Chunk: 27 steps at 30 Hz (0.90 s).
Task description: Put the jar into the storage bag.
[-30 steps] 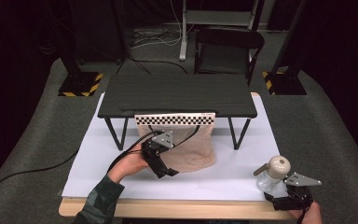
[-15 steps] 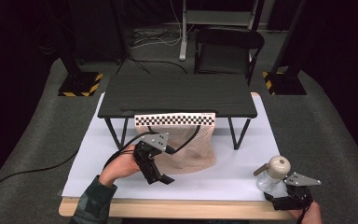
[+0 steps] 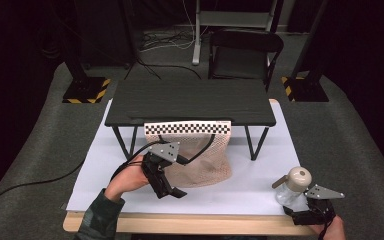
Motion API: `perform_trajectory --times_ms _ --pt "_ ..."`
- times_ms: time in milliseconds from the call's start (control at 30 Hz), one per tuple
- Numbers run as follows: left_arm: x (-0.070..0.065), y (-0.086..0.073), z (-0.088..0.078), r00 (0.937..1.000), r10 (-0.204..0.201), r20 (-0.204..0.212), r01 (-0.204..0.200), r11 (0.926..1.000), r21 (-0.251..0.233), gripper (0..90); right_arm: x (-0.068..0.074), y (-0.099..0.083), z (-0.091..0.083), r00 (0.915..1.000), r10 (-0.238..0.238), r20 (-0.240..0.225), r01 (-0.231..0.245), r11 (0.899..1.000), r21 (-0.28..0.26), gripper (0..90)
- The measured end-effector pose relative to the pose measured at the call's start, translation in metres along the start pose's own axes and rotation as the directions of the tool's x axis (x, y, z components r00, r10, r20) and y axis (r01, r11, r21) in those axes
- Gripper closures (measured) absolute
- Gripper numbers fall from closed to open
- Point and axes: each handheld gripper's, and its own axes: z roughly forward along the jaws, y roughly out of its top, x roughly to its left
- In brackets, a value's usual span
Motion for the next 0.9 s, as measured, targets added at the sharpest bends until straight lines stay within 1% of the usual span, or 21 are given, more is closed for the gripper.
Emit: perform_trajectory --times_ms 67,167,200,233,267,300,333,367,433,467,533,567,600,633,667,733,767,833,900 --pt "-0.001 0.001 -0.001 1.0 0.002 0.0 -0.002 1.0 -0.009 0.0 0.0 0.0 0.0 1.0 -0.001 0.0 0.001 1.0 -0.004 0.0" --pt "-0.001 0.001 -0.001 1.0 0.008 -0.005 -0.008 1.0 -0.004 0.0 0.0 -0.001 0.0 1.0 0.004 0.001 -0.004 1.0 -0.015 0.0" --pt "-0.002 0.001 -0.001 0.9999 0.008 -0.007 -0.008 0.9999 -0.006 0.0 0.0 -0.003 -0.001 0.9995 0.033 -0.004 -0.033 0.999 -0.039 0.0" --pt "-0.003 0.001 -0.001 0.9999 0.011 -0.009 -0.011 0.9999 -0.004 0.0 -0.001 -0.003 -0.002 0.9988 0.047 -0.012 -0.048 0.998 -0.047 0.7" --pt "-0.003 0.001 -0.001 0.9999 0.014 -0.009 -0.014 0.9999 -0.006 0.0 -0.002 -0.002 -0.003 0.9981 0.055 -0.026 -0.057 0.997 -0.059 1.5" --pt "-0.003 0.001 -0.001 0.9999 0.014 -0.009 -0.014 0.9999 -0.006 0.0 -0.002 -0.002 -0.003 0.9981 0.055 -0.026 -0.057 0.997 -0.059 1.5" --pt "-0.003 0.001 -0.002 0.9999 0.015 -0.007 -0.015 0.9999 -0.007 0.0 -0.002 -0.001 -0.006 0.9977 0.061 -0.028 -0.063 0.995 -0.076 1.5" --pt "-0.003 0.001 -0.002 0.9999 0.015 -0.007 -0.015 0.9998 -0.008 0.0 0.0 0.0 -0.008 0.9981 0.057 -0.023 -0.059 0.994 -0.091 1.5" --pt "-0.004 0.002 -0.002 0.9998 0.017 -0.012 -0.017 0.9998 -0.007 0.0 0.002 0.003 -0.012 0.9978 0.054 -0.039 -0.059 0.991 -0.117 2.1" --pt "-0.004 0.002 -0.002 0.9997 0.019 -0.015 -0.019 0.9998 -0.003 0.0 0.003 0.005 -0.014 0.9984 0.049 -0.027 -0.052 0.99 -0.13 2.1" --pt "-0.004 0.003 -0.002 0.9996 0.024 -0.017 -0.024 0.9997 -0.003 0.0 0.005 0.007 -0.018 0.9984 0.048 -0.032 -0.052 0.986 -0.16 2.3" --pt "-0.005 0.003 -0.002 0.9997 0.021 -0.015 -0.022 0.9997 -0.008 0.0 0.006 0.009 -0.02 0.9988 0.042 -0.024 -0.046 0.984 -0.174 2.3" --pt "-0.005 0.003 -0.003 0.9996 0.023 -0.014 -0.023 0.9997 -0.01 0.0 0.007 0.011 -0.023 0.9989 0.037 -0.027 -0.042 0.981 -0.189 2.4" --pt "-0.004 0.003 -0.003 0.9997 0.023 -0.01 -0.023 0.9997 -0.012 0.0 0.009 0.015 -0.027 0.999 0.03 -0.034 -0.036 0.975 -0.219 2.4" --pt "-0.004 0.003 -0.003 0.9997 0.023 -0.01 -0.023 0.9997 -0.012 0.0 0.009 0.015 -0.027 0.999 0.03 -0.034 -0.036 0.975 -0.219 2.4" --pt "-0.004 0.003 -0.002 0.9996 0.023 -0.014 -0.023 0.9997 -0.008 0.0 0.012 0.023 -0.031 0.9994 0.008 -0.033 -0.016 0.968 -0.25 2.4" --pt "-0.004 0.002 -0.002 0.9996 0.024 -0.015 -0.024 0.9997 -0.004 0.0 0.014 0.026 -0.032 0.9996 0.004 -0.029 -0.012 0.966 -0.26 2.4" --pt "-0.004 0.002 -0.002 0.9995 0.025 -0.016 -0.026 0.9997 -0.002 0.0 0.016 0.031 -0.034 0.9993 -0.004 -0.037 -0.007 0.96 -0.281 2.5" --pt "-0.005 0.003 -0.003 0.9995 0.027 -0.016 -0.027 0.9996 -0.005 0.0 0.017 0.035 -0.034 0.9994 -0.009 -0.034 -0.001 0.956 -0.293 2.9"
